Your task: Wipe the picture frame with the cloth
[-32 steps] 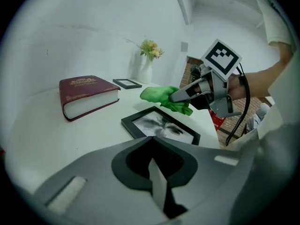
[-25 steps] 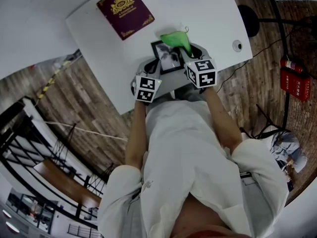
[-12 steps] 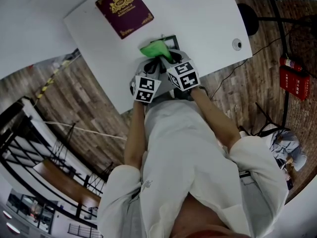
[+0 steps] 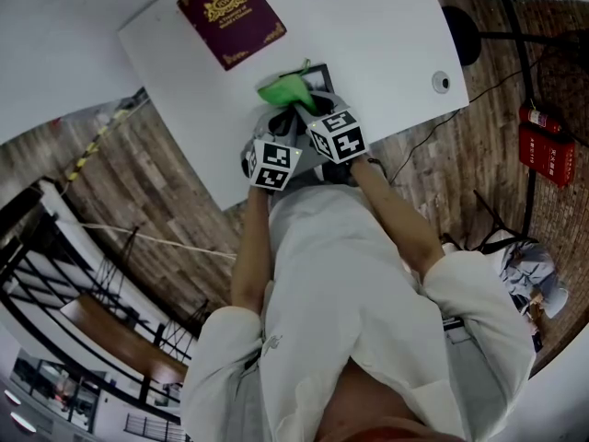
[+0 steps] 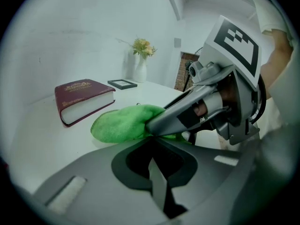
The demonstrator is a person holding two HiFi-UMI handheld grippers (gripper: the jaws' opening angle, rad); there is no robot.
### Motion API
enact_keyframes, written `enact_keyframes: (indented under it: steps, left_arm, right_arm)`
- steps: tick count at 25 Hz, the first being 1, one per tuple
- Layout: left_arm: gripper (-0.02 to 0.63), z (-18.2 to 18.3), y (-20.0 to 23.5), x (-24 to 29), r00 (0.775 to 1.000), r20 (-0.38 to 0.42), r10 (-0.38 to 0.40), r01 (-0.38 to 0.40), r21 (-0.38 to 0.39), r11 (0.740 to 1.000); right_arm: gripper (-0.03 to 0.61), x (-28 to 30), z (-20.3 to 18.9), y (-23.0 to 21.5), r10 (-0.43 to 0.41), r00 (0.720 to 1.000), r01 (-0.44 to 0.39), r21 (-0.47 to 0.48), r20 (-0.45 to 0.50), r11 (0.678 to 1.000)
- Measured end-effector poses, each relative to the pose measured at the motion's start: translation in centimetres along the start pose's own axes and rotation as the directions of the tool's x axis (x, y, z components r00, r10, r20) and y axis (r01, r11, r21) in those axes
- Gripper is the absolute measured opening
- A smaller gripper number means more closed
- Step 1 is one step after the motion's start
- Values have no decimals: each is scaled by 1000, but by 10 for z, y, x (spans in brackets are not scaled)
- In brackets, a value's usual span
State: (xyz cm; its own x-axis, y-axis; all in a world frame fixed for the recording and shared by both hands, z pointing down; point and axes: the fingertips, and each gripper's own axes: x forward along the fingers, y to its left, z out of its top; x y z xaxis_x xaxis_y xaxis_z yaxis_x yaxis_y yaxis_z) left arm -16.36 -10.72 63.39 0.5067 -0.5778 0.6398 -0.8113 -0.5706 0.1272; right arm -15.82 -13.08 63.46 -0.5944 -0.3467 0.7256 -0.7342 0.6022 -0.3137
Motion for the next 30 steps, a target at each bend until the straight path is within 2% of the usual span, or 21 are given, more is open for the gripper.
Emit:
enact_keyframes:
  steps: [4,18,24,30]
  left_arm:
    - [20,0,1,0,1000,10,-10,10,-35,999]
    - [20,0,1,-1,1000,20,-6,7,-44,999]
    - [20,-1,3,-1,1000,28,-9,11,-60,998]
    - [20,0,2,-1,999,27,-24,26,-54,998]
  right_arm:
    - [92,-3,-6,-9,-26,1000,26,-23,-12,999]
    - [92,-39,-10,-57,-146,989,146,-42,0,988]
    - [92,-58,-8,-80,-253,967,253,28,20,967]
    - [92,-74,0,-66,-252,966,250,35,60,968]
